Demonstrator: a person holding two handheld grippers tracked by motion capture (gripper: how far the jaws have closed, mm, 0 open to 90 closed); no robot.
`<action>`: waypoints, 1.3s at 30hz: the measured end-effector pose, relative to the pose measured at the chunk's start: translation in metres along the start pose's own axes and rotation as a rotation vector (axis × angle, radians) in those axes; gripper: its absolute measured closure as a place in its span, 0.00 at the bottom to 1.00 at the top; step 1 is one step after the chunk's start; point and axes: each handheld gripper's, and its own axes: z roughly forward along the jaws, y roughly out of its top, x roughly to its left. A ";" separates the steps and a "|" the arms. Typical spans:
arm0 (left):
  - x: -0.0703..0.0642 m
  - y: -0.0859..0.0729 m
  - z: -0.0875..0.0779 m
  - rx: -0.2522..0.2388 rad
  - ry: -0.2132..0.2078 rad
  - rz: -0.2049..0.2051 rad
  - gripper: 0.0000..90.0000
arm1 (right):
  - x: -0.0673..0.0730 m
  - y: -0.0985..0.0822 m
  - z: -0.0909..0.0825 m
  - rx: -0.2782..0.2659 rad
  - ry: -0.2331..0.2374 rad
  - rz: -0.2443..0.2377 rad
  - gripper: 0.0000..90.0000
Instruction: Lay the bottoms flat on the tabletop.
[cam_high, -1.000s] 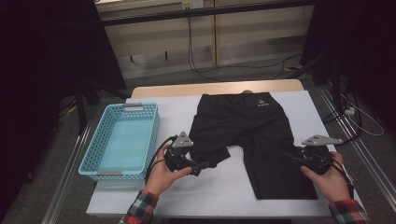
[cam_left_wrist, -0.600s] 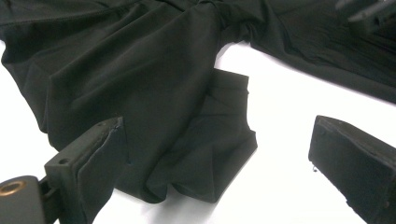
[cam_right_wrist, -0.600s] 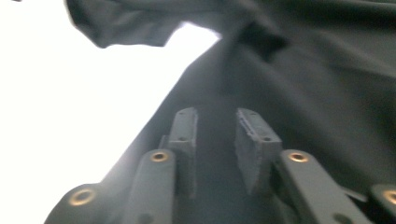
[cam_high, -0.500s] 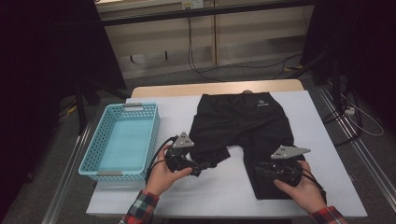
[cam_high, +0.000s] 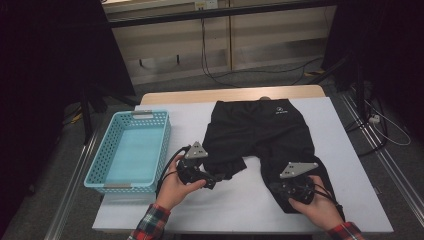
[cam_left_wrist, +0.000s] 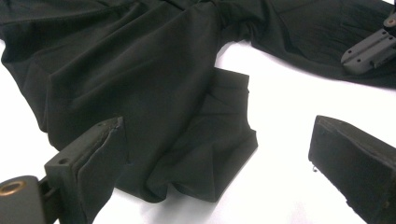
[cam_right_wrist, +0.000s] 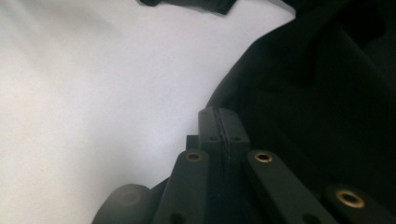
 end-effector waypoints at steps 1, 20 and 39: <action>0.000 0.000 0.000 0.000 0.000 0.000 0.06 | -0.002 -0.001 -0.001 -0.009 0.017 0.022 1.00; 0.000 0.001 -0.001 0.000 -0.001 0.005 0.06 | 0.003 0.001 -0.011 -0.027 0.029 -0.005 0.89; -0.001 0.002 0.000 0.003 0.001 0.009 0.06 | 0.026 0.001 0.000 0.048 -0.039 -0.116 0.96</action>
